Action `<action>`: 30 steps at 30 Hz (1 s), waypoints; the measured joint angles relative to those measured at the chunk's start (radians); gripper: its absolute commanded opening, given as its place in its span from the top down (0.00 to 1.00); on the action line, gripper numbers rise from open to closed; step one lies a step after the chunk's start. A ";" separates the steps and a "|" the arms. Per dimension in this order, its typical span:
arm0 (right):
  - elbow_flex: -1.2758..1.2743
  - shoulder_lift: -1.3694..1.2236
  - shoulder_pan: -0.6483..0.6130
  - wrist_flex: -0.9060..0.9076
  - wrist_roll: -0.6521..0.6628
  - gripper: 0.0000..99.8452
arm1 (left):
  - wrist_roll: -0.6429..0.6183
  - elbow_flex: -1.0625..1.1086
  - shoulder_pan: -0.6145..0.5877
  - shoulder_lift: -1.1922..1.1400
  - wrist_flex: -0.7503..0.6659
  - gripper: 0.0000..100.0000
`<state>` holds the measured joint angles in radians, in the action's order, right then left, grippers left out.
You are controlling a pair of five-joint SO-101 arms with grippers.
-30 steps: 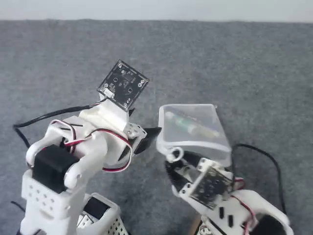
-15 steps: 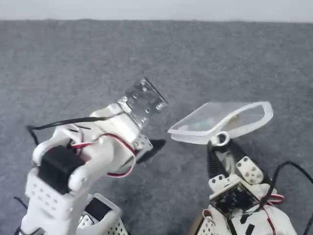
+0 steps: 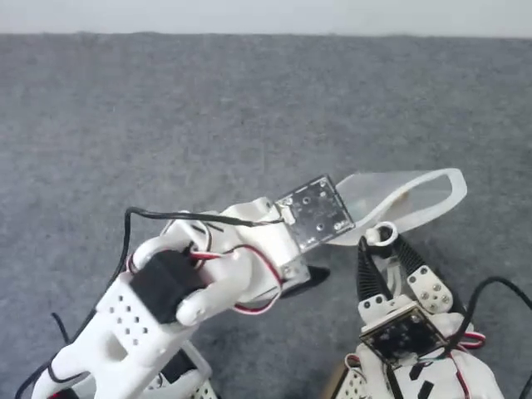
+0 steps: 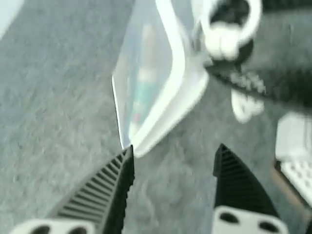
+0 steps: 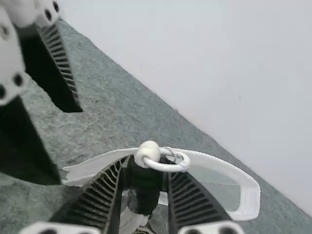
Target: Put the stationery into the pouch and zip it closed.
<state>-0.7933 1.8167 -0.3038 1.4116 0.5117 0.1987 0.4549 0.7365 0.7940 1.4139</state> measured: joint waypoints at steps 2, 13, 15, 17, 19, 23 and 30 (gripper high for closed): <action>0.000 0.000 0.000 0.000 -0.012 0.99 | -0.017 0.025 0.000 0.000 -0.054 0.75; 0.000 0.000 0.000 0.000 -0.083 0.99 | -0.038 0.212 0.058 0.000 -0.318 0.75; 0.000 0.000 0.000 0.000 -0.086 0.99 | -0.038 0.247 0.071 0.000 -0.368 0.75; 0.000 0.000 0.000 0.000 -0.089 0.99 | -0.038 0.279 0.071 0.000 -0.427 0.75; 0.000 0.000 0.000 0.000 -0.089 0.99 | -0.038 0.316 0.069 0.000 -0.486 0.75; 0.000 0.000 0.000 0.000 -0.089 0.99 | -0.038 0.384 0.069 0.000 -0.597 0.76; 0.000 0.000 0.000 0.000 -0.089 0.99 | -0.038 0.445 0.069 0.000 -0.740 0.86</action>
<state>-0.7933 1.8167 -0.3038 1.4116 0.4227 0.1603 0.8999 0.8055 0.7940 0.6743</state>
